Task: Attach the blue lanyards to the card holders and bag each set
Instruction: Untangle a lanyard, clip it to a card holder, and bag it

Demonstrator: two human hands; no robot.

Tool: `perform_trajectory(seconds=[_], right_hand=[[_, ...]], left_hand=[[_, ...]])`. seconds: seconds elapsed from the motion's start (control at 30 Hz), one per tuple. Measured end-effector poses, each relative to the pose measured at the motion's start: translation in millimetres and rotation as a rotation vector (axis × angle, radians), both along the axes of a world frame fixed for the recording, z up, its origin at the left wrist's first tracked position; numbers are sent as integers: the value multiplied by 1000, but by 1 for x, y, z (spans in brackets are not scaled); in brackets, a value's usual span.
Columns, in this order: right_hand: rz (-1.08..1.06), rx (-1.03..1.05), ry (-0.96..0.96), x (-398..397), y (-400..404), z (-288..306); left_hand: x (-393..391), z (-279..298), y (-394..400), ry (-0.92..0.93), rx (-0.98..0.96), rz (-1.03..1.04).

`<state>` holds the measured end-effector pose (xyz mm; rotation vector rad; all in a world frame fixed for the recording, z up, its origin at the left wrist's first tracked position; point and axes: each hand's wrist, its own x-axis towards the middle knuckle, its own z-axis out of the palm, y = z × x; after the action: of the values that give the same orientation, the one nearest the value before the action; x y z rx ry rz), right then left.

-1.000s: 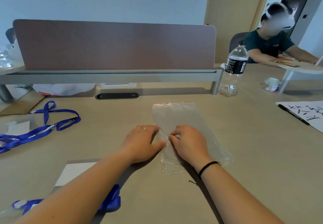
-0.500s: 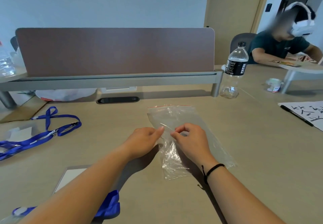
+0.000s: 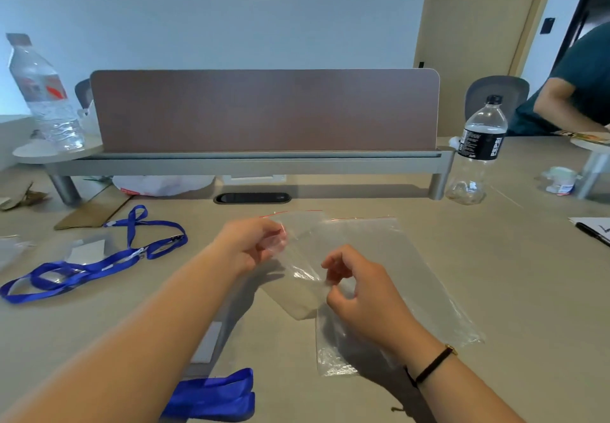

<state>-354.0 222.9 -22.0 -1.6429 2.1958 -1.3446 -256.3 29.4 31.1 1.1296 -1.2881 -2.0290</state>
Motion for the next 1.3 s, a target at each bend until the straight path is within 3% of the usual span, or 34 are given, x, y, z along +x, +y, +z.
perform_trajectory(seconds=[0.13,0.27,0.4,0.53,0.63,0.8,0.97,1.1,1.3], right_hand=[[-28,49,152,-7,-1,-1],[-130,15,248,-19,0,2],[-137,72,164,-18,-9,2],[-13,324,-13,1,-19,3],[28,422,-44,13,-24,11],[-45,268,-39,51,-44,19],[71,213,18,109,-73,25],[78,218,172,125,-76,14],[69,180,77,117,-64,3]], left_hand=[[43,14,-4,-65,-120,-78],[93,16,6,-163,-175,-300],[130,10,26,-169,-51,-445],[142,2,30,-177,-83,-484],[144,-5,24,-154,-88,-462],[147,-19,14,-102,-97,-380],[150,-31,4,-67,-198,-228],[154,-37,1,-25,-215,-131],[151,-35,9,-68,-367,-203]])
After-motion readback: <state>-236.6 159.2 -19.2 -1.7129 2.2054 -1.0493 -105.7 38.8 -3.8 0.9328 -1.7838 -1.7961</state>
